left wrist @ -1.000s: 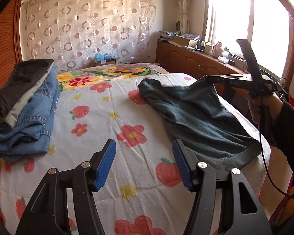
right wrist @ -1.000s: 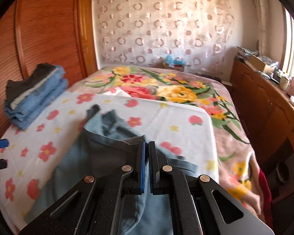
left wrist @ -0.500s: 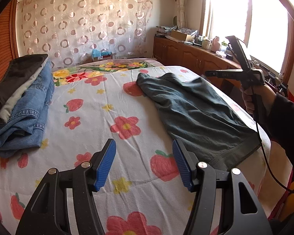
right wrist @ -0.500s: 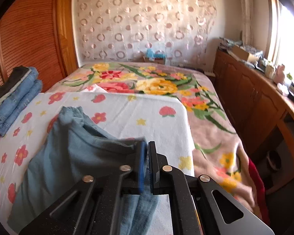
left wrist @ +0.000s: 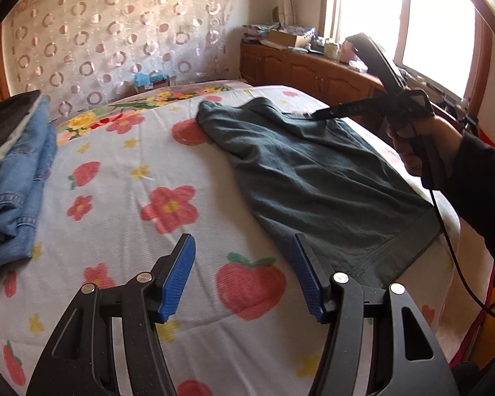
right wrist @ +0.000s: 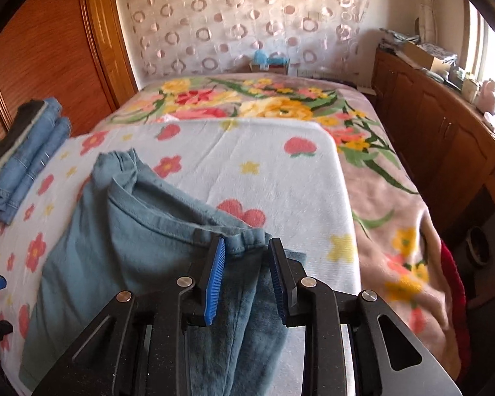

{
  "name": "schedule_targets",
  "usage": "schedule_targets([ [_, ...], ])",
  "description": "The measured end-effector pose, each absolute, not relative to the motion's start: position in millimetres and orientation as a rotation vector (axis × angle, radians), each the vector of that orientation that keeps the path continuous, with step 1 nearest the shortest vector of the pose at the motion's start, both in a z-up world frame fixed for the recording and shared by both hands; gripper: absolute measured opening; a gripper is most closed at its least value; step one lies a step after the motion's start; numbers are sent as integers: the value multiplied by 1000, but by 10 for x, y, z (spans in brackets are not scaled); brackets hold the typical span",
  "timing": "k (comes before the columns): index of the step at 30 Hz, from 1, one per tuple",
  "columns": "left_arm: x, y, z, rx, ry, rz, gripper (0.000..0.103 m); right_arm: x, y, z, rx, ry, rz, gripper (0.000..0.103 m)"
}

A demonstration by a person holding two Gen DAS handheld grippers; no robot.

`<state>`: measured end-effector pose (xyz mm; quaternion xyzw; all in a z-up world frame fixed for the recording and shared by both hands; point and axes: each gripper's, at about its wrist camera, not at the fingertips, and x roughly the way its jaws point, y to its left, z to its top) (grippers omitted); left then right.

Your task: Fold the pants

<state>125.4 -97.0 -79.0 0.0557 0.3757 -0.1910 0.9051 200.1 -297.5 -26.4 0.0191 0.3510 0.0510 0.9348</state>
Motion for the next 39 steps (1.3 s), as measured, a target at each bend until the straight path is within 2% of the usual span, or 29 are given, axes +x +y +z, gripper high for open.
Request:
schedule_targets([
  [1,1261,-992,-811,120,783,-395,61,2004,-2959,-269,32,720,103,28],
  [3,1268,-1021,-860,131,796,-396,61,2030,-3007,-225,21,705,111,10],
  [4,1265,-1030,-880,135,802,-395,61,2007,-3005,-201,14,693,115,7],
  [8,1270,-1027,-923,132,823,-388,61,1935,-3117,-181,42,620,75,7],
  [14,1277,-1034,-959,135,845,-381,61,1950,-3229,-284,61,647,-35,8],
  [16,1265,-1046,-961,144,844,-377,61,1938,-3232,-271,64,643,-45,22],
  [17,1258,-1053,-963,148,844,-375,61,1936,-3243,-264,68,643,-59,26],
  [27,1259,-1065,-968,153,840,-371,61,1948,-3088,-286,82,675,69,26],
  [28,1253,-1068,-968,152,840,-371,61,1971,-3096,-286,78,686,69,17],
  [29,1257,-1066,-967,153,840,-371,61,1990,-3096,-295,71,692,65,2],
  [36,1252,-1070,-971,148,840,-371,61,1985,-3329,-282,103,664,-71,2],
  [39,1254,-1076,-973,152,842,-377,65,1943,-3323,-266,84,642,-67,2],
])
